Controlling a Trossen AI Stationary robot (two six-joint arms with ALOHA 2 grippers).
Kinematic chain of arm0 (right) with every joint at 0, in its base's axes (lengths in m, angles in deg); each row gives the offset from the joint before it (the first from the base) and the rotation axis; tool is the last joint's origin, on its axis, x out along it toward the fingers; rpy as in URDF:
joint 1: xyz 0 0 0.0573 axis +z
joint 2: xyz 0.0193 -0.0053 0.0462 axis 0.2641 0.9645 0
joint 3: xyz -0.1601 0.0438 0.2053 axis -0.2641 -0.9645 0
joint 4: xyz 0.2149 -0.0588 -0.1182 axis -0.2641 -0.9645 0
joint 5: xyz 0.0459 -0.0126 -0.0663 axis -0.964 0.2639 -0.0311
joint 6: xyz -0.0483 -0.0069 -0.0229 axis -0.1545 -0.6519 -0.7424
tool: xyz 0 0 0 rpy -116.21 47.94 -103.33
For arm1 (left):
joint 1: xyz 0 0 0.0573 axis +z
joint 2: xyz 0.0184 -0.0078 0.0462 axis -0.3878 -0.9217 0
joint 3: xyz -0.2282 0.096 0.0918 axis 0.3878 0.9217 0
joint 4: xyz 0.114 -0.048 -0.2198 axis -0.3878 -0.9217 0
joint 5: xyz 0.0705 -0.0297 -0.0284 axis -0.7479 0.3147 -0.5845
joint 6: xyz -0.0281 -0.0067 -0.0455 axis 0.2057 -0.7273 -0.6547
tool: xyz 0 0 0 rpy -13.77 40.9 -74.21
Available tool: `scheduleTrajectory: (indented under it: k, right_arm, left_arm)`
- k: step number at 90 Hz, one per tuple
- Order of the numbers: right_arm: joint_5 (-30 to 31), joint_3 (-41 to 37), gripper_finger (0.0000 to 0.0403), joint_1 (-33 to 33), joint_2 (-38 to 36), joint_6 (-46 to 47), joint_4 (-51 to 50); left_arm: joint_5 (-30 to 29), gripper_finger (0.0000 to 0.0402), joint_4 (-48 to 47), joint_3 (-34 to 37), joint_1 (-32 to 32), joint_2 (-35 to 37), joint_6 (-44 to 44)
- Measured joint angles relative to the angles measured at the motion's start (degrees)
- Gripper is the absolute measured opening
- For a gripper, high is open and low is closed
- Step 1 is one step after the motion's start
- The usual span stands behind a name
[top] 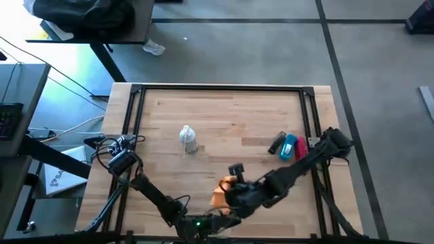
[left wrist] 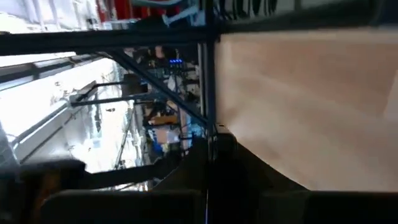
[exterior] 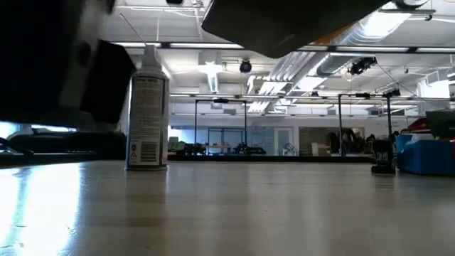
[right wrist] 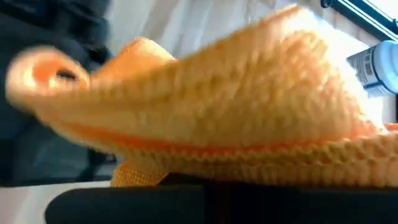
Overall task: Apply microfiber cloth
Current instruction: Wipe the black cellphone with a microfiber cloth
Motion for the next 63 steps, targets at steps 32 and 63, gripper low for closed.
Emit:
scheduleTrajectory:
  k: [32, 63]
  right_arm:
    - [-13.3, -38.5, 0.0, -12.1, -19.6, 2.1, 33.1]
    - [-13.8, -67.7, 0.0, -9.3, -22.2, 9.1, 86.7]
  left_arm:
    - [-4.6, 0.0017, -0.2, 0.8, -1.7, 0.0, -4.0]
    - [5.2, 0.0017, 0.4, 5.2, 3.9, 0.0, -14.8]
